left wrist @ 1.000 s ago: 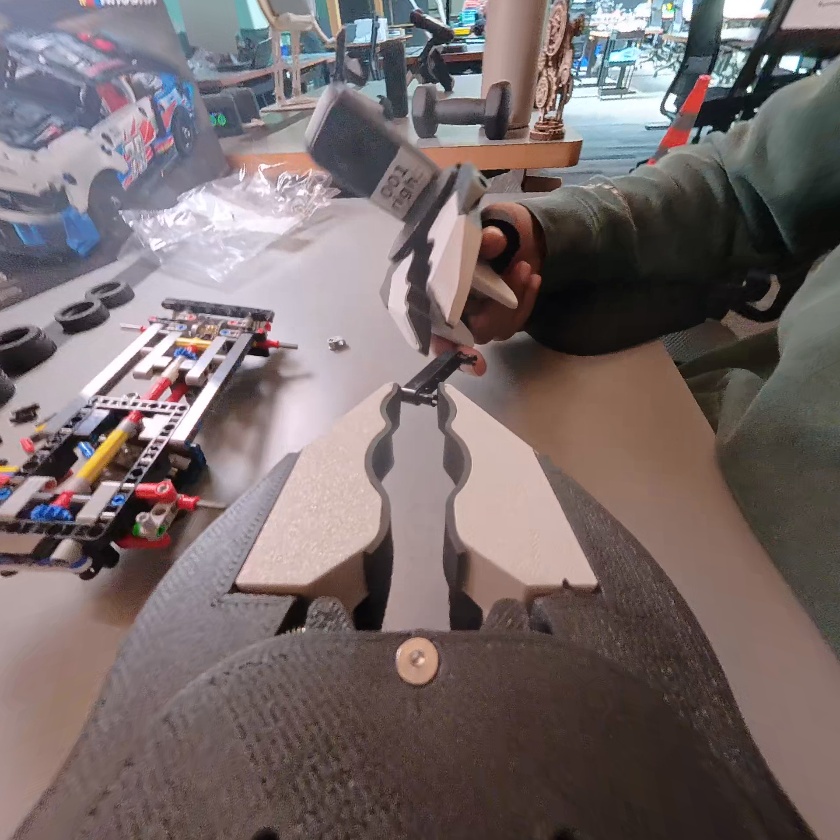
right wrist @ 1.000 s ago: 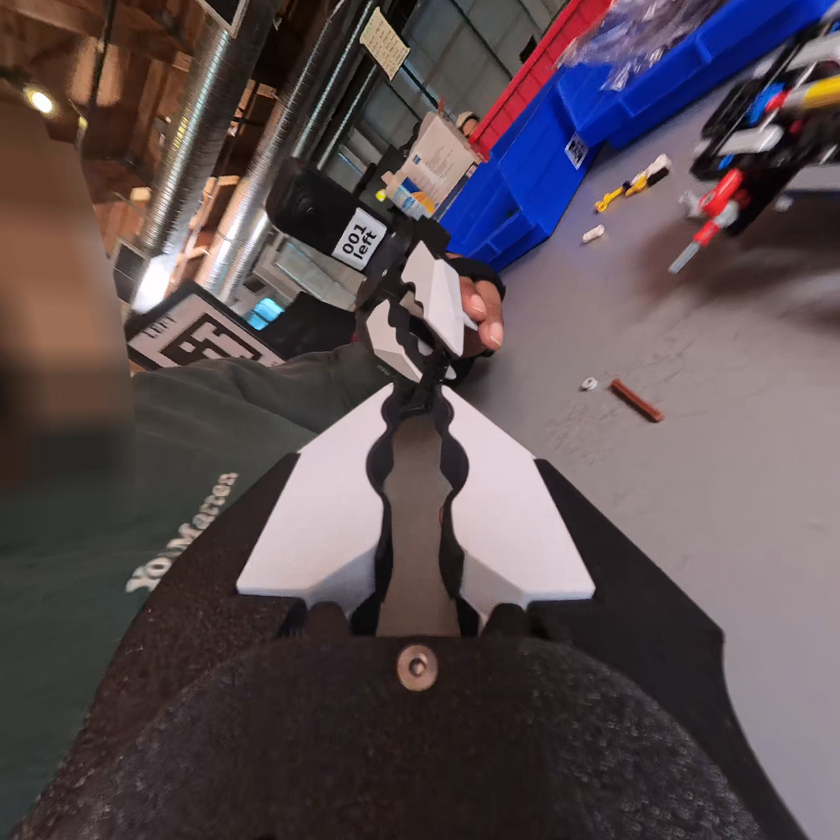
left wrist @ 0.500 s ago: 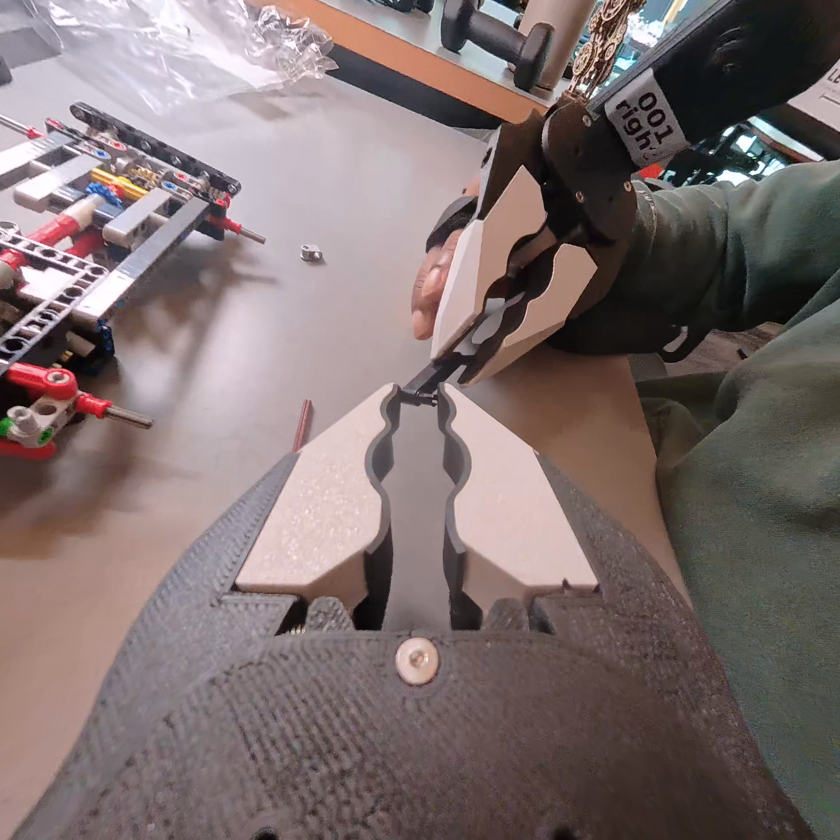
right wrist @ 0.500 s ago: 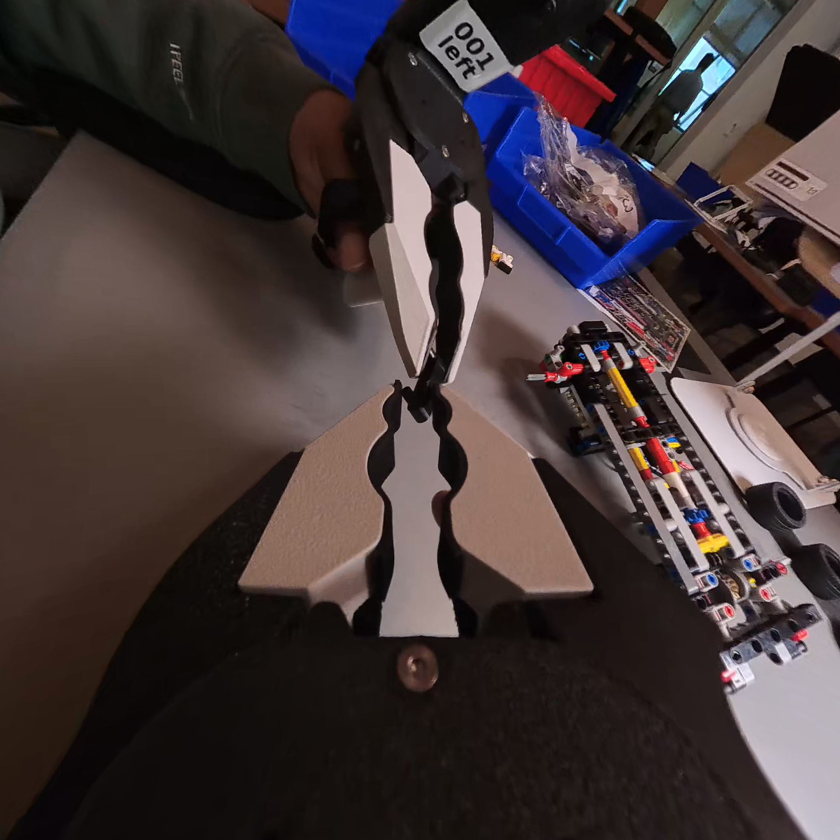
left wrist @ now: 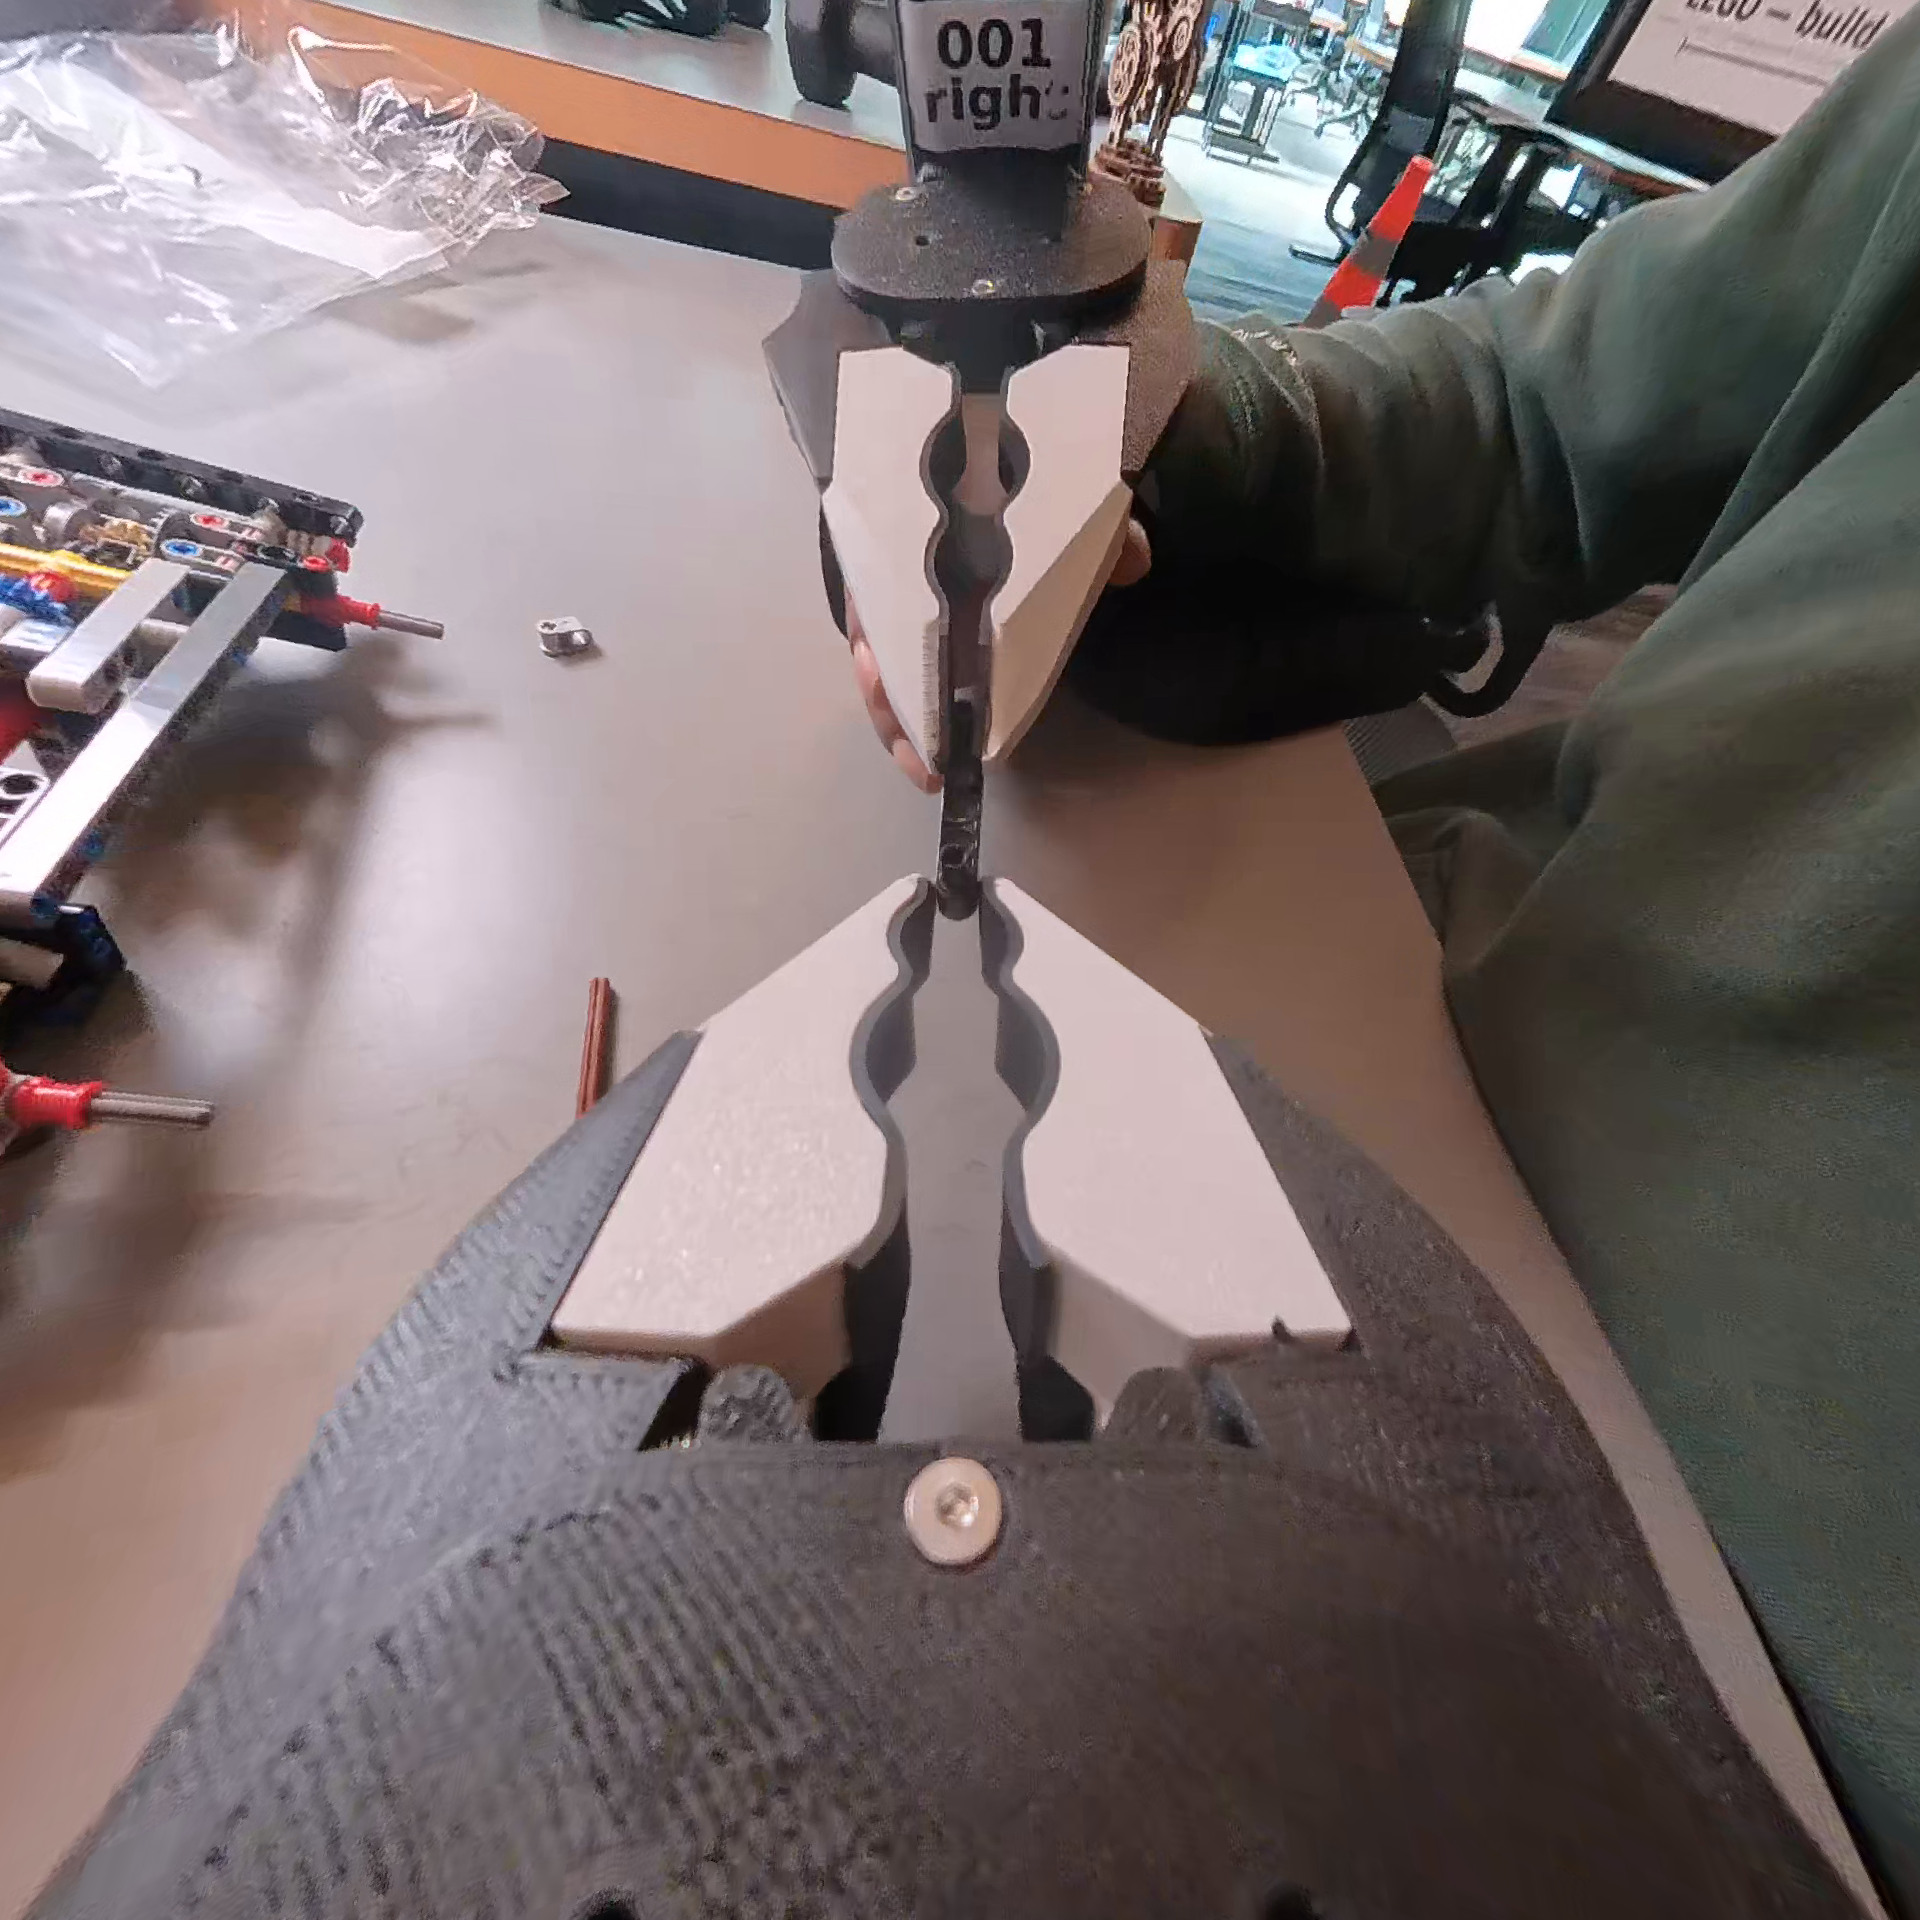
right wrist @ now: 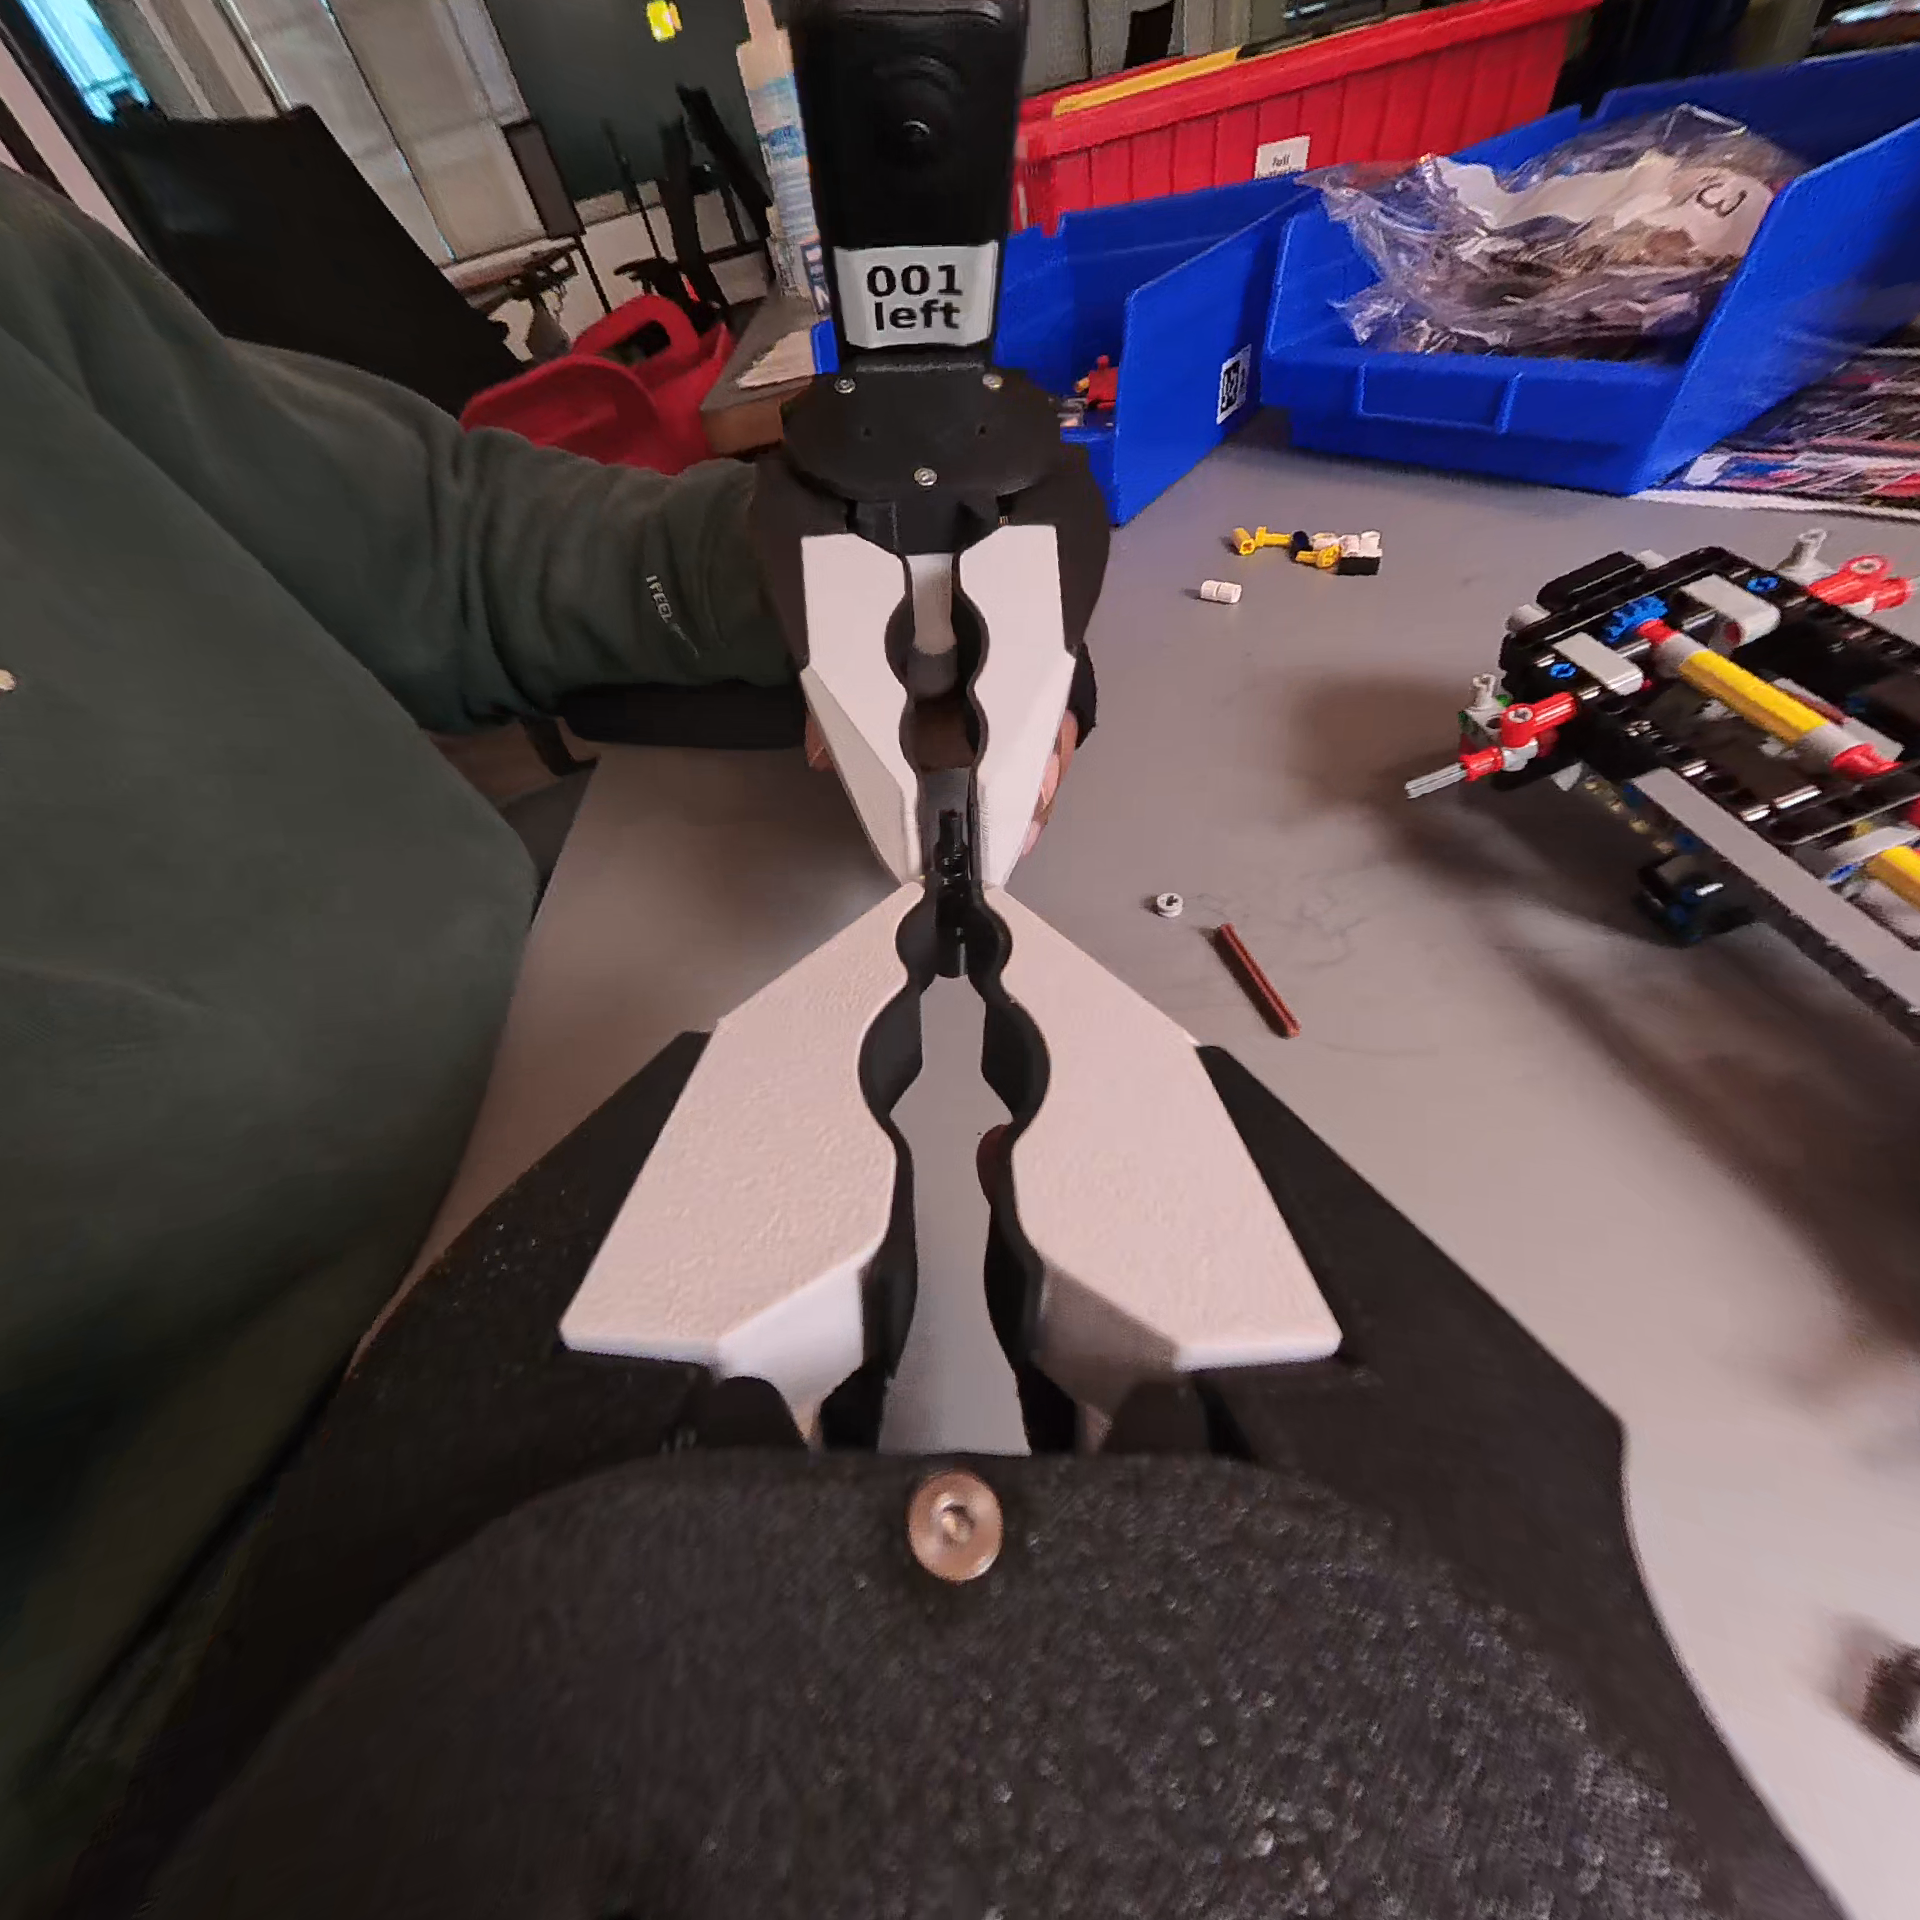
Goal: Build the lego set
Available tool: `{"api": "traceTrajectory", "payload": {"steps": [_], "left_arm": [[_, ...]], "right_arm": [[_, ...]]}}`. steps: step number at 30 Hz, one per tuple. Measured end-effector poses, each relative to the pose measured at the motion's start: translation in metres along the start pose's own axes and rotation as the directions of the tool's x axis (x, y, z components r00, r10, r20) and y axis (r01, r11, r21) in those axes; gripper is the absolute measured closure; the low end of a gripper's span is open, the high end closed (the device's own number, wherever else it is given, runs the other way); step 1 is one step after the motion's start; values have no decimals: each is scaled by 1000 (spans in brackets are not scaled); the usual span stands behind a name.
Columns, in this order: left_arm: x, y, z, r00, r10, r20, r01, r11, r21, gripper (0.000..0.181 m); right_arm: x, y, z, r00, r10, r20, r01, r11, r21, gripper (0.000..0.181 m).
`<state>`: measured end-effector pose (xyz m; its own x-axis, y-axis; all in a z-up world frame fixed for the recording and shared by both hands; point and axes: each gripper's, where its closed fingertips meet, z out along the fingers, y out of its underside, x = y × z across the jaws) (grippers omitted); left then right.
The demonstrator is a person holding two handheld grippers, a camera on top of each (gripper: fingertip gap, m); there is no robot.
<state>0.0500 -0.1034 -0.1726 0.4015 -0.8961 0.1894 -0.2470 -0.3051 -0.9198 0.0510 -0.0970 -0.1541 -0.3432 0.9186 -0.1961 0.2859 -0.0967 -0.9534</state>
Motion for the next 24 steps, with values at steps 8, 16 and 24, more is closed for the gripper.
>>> {"api": "traceTrajectory", "payload": {"steps": [8,16,24], "left_arm": [[-4,11,1,991,122,56,-117,990,-84,175],[-10,27,5,972,208,104,-186,964,-188,170],[-19,52,12,942,306,139,-242,904,-351,174]], "right_arm": [[3,11,4,1000,4,-23,-5,998,-60,181],[7,32,7,997,-49,-54,39,982,-183,181],[15,54,16,974,-190,-123,135,924,-358,180]]}}
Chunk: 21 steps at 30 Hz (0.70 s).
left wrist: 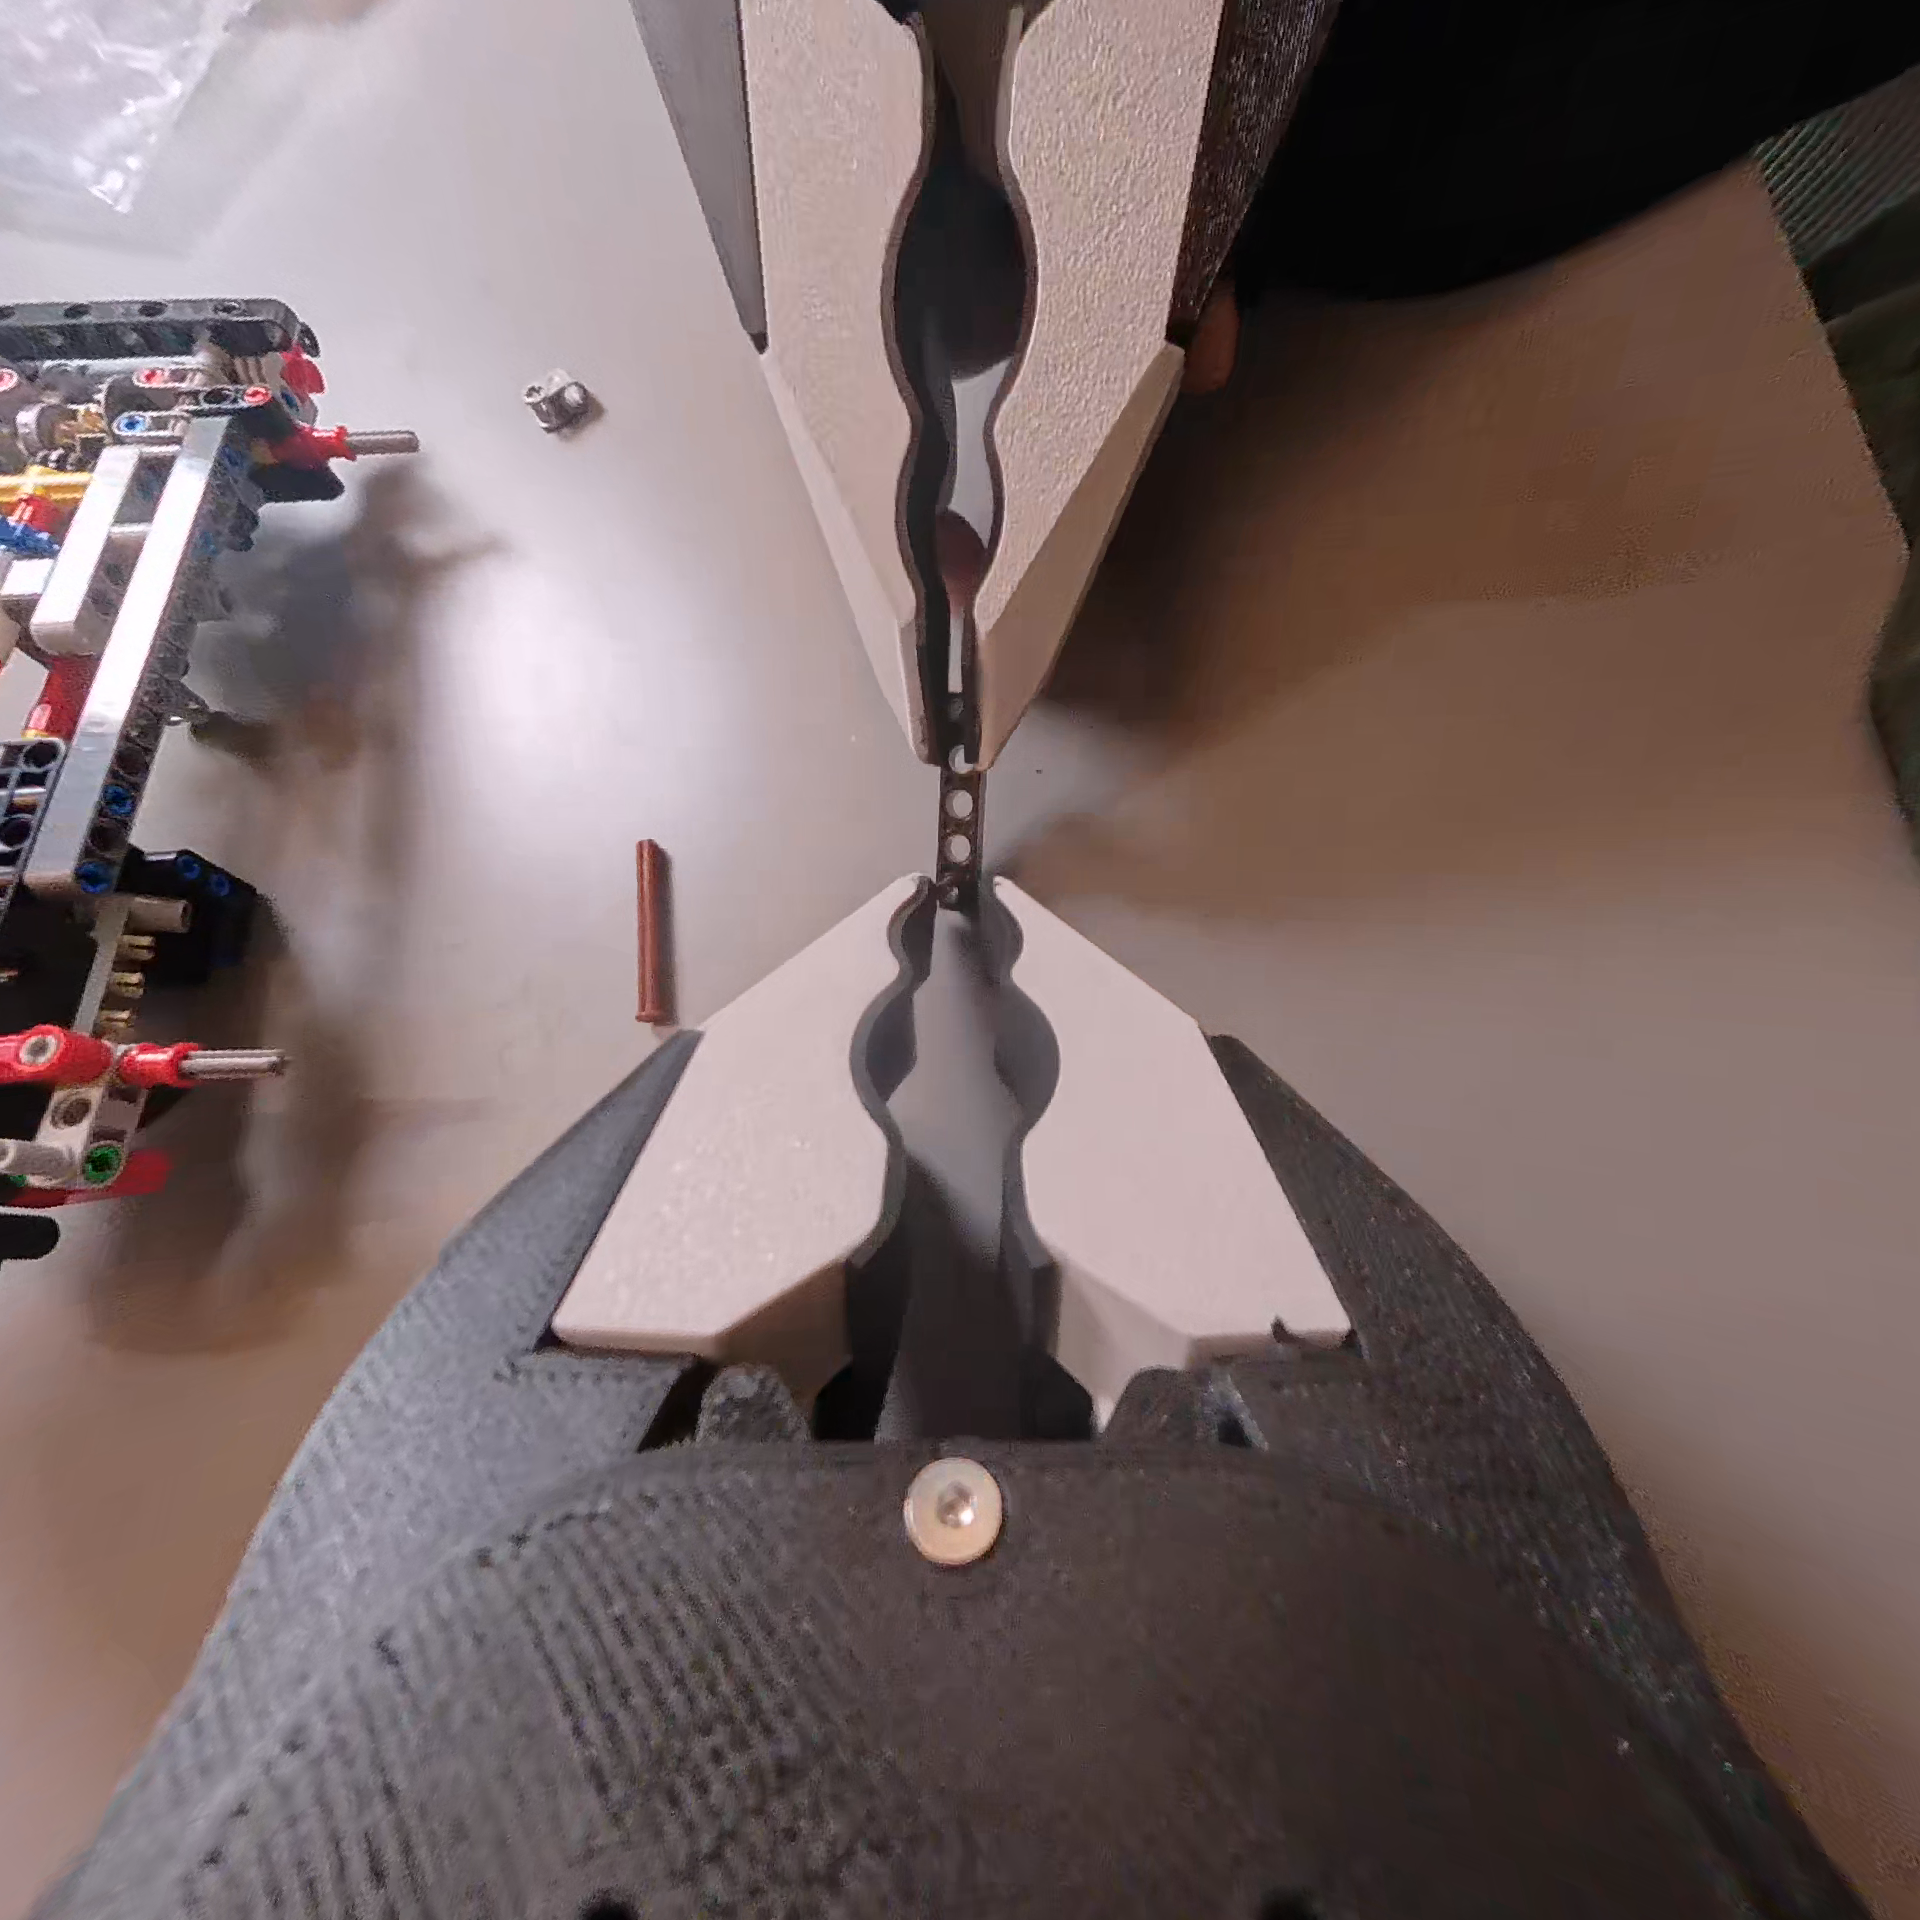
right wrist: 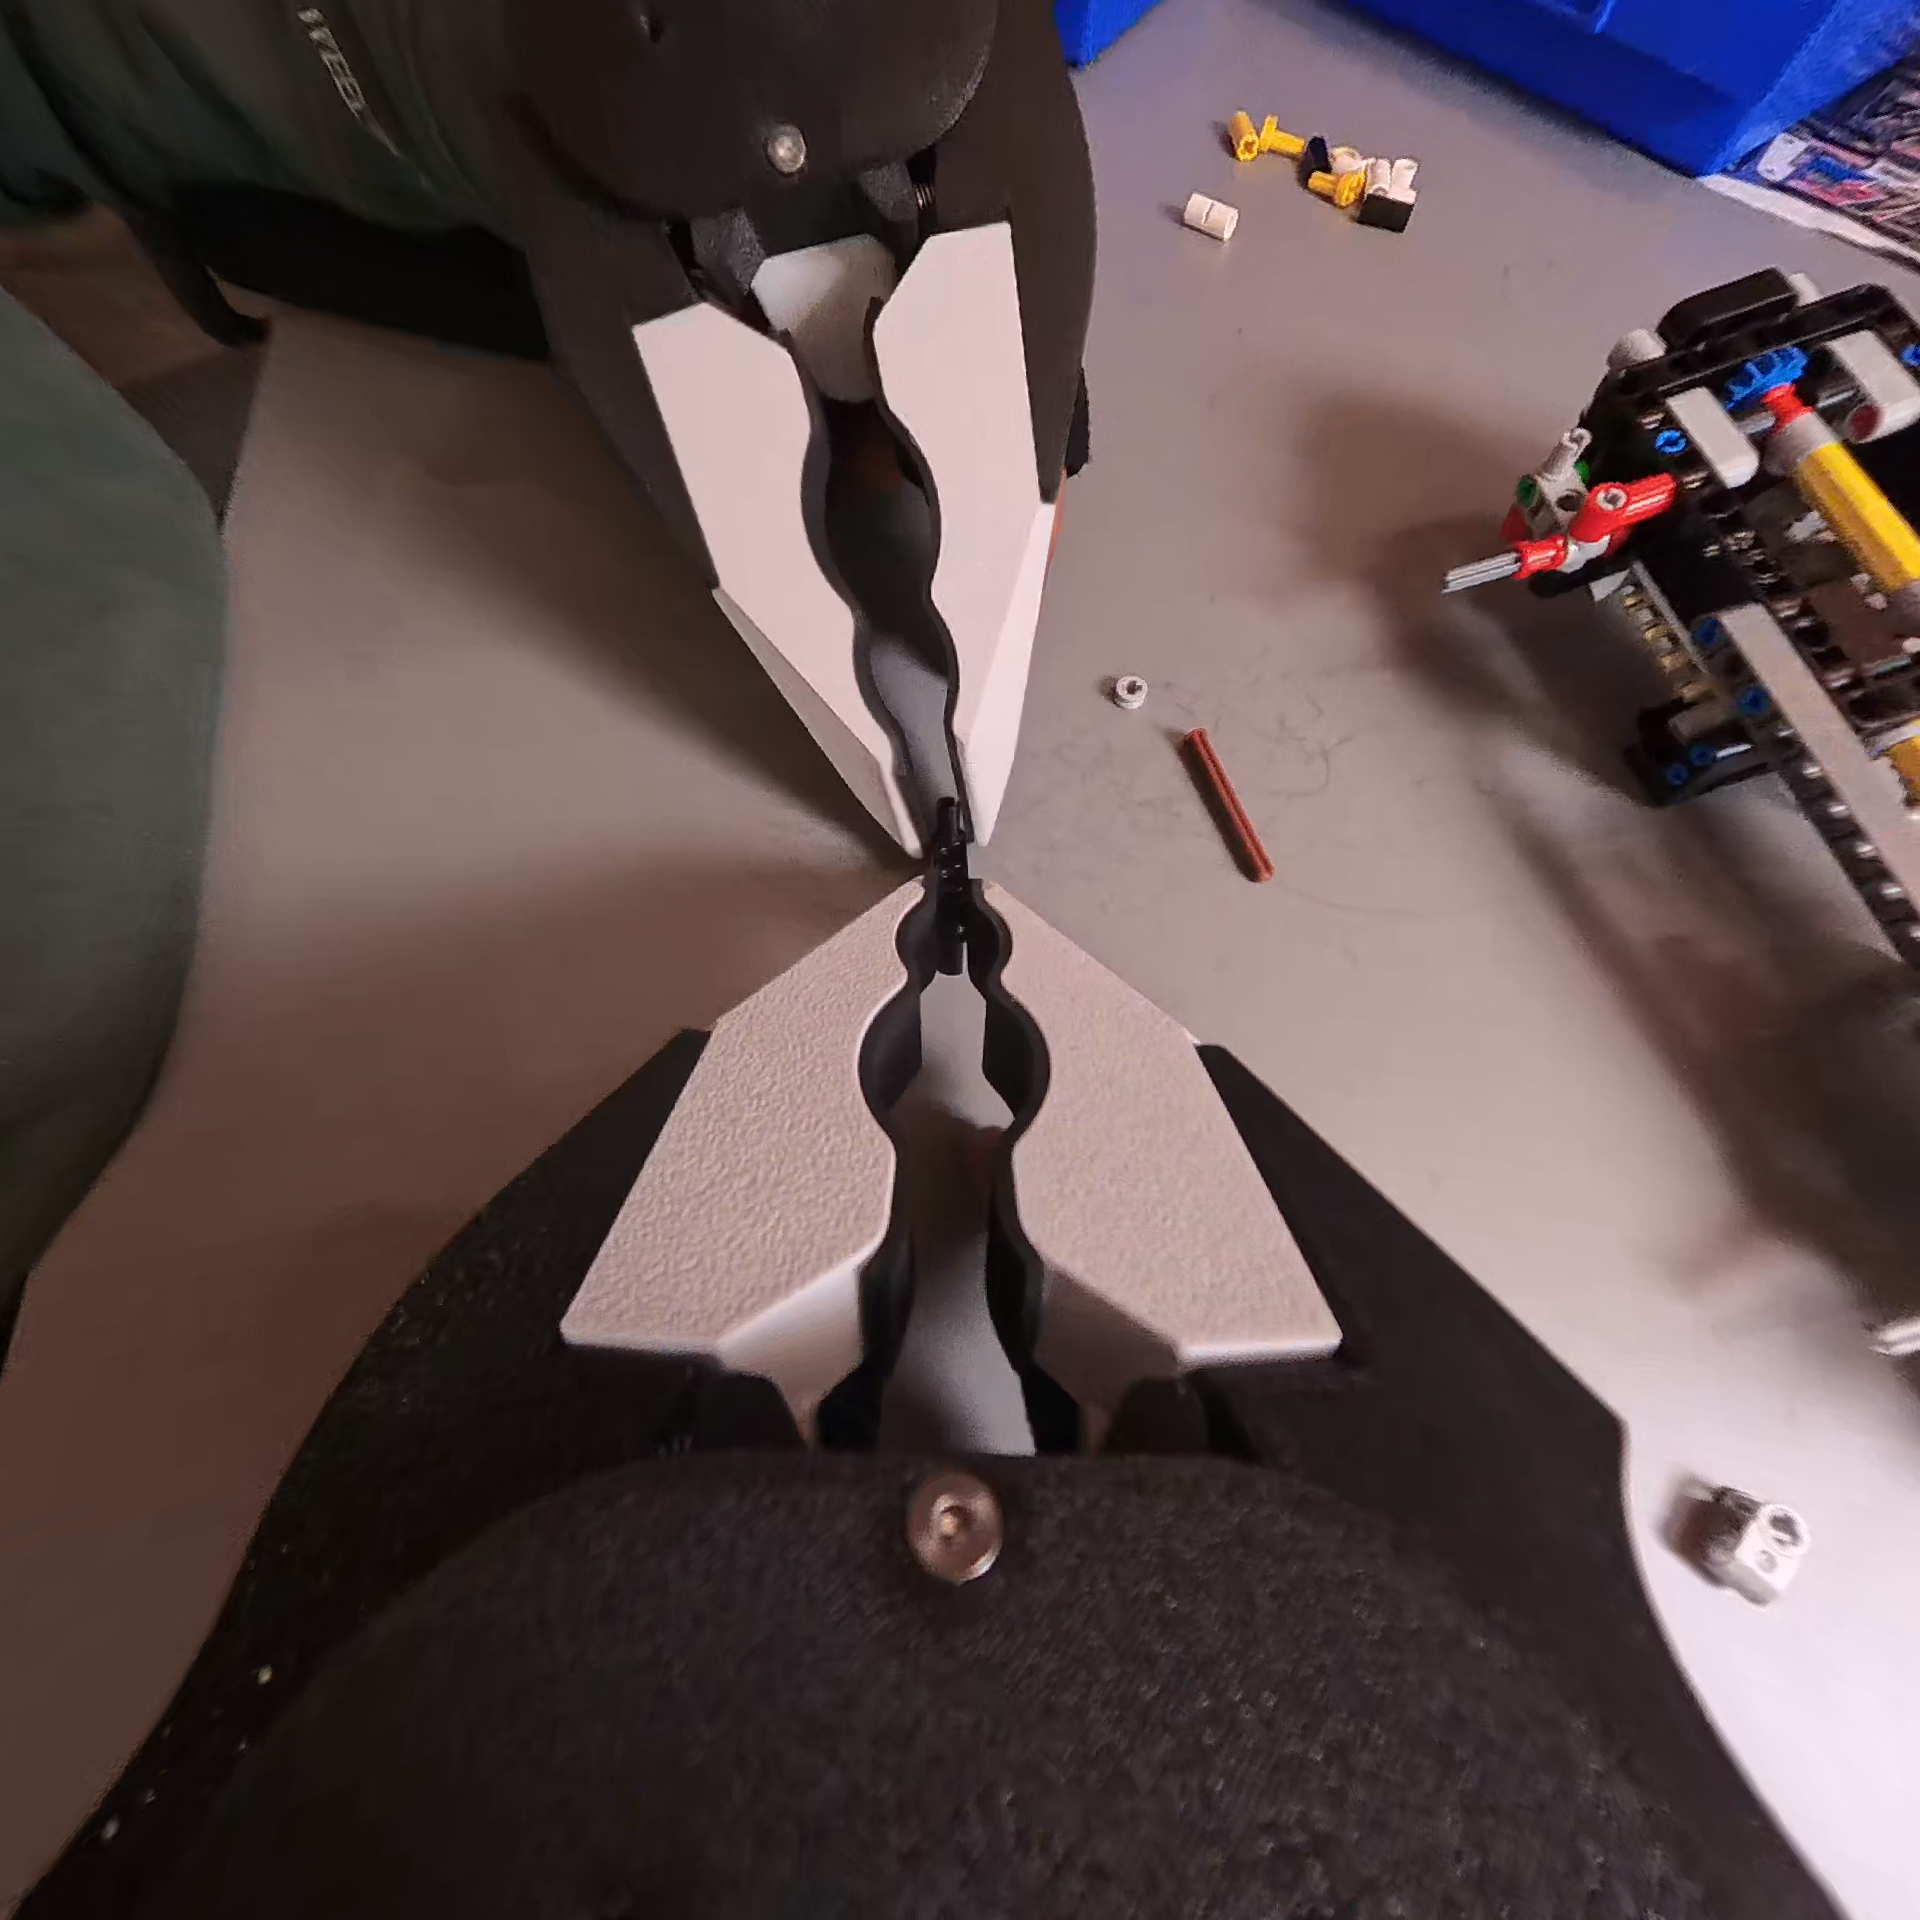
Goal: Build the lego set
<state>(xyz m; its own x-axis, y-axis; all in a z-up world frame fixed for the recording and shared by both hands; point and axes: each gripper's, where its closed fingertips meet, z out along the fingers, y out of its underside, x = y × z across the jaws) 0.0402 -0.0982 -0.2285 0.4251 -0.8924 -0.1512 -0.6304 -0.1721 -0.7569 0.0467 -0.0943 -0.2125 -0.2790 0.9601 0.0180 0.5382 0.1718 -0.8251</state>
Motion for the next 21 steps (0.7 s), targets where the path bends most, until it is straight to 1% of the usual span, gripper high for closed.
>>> {"api": "traceTrajectory", "payload": {"steps": [2,5,8,11,15,16,17,19,20,21], "left_arm": [[-1,1,0,1000,7,10,-7,1000,-13,175],[-3,2,-1,1000,2,16,-2,1000,-20,174],[-5,2,-4,1000,-8,10,8,1000,-11,169],[-8,0,-11,999,-40,-2,40,999,17,166],[-21,6,-20,995,-95,20,95,995,20,165],[-21,7,-20,994,-104,19,104,994,18,164],[-20,8,-20,994,-110,14,110,994,15,163],[-15,7,-16,993,-115,1,115,993,6,162],[-13,8,-14,993,-117,4,117,993,-4,159],[-13,8,-11,993,-120,17,120,993,-14,157]], "right_arm": [[3,1,0,1000,-15,-19,14,1000,-23,180],[14,-1,-4,1000,0,4,0,999,-47,170],[39,-12,-3,1000,16,-14,-17,997,-69,171],[58,-14,12,997,-79,-21,74,979,-188,171],[58,-11,39,984,-162,79,179,926,-334,171],[58,-8,44,980,-178,92,200,909,-365,173],[59,-5,48,975,-197,99,220,894,-390,180],[57,-10,49,972,-206,109,233,900,-370,181],[60,-13,47,975,-205,83,222,911,-348,181],[60,-19,44,981,-181,72,194,935,-298,181]]}}
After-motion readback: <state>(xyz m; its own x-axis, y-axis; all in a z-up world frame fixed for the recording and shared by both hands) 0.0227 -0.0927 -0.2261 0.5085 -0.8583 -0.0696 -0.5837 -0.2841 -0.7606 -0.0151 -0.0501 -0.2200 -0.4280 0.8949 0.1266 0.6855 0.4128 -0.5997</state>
